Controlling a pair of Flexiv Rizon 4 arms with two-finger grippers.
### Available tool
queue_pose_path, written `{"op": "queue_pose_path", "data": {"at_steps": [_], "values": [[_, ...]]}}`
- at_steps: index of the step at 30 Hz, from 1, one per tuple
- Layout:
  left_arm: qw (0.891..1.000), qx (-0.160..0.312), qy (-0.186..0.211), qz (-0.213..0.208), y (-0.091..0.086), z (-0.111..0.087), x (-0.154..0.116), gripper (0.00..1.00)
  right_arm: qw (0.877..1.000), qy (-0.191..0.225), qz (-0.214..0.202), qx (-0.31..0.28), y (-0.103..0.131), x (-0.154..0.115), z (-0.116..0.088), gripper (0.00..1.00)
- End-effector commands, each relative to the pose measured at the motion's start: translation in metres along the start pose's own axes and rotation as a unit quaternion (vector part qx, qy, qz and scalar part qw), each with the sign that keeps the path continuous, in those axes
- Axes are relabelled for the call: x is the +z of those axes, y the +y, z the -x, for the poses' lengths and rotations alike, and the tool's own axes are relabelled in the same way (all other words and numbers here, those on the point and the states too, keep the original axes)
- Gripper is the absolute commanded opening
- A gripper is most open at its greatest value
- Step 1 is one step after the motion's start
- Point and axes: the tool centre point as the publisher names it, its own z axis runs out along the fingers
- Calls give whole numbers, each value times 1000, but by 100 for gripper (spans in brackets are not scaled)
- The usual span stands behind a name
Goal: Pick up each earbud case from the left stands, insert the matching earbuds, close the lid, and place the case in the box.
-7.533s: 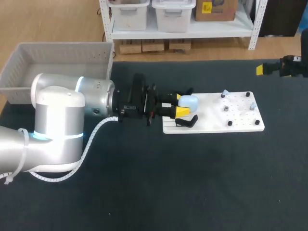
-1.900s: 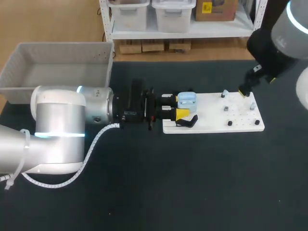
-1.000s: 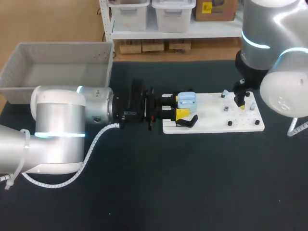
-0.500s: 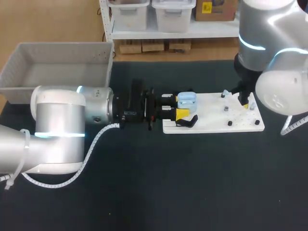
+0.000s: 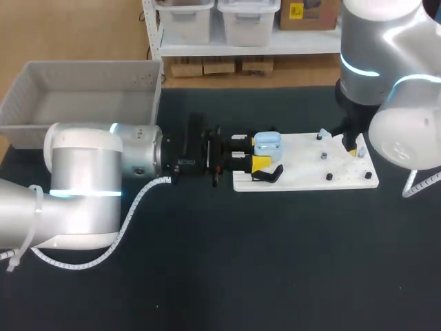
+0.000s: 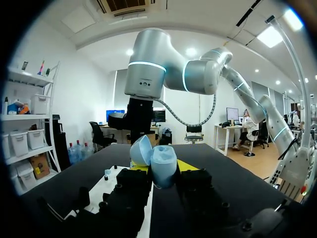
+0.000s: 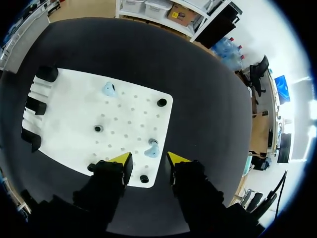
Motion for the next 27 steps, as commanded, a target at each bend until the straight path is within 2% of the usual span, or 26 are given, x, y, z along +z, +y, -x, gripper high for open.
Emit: {"op": "queue_pose_path", "data": {"at_steps": [1, 11, 27], "values": [[1000, 2, -2, 3, -1, -1, 0, 0, 1000, -7, -3, 1, 0, 2, -3, 43], [1000, 2, -2, 3, -1, -1, 0, 0, 1000, -11, -8, 4, -2, 8, 0, 36], [1000, 2, -2, 3, -1, -1, 0, 0, 1000, -12, -12, 1, -1, 11, 6, 33]]}}
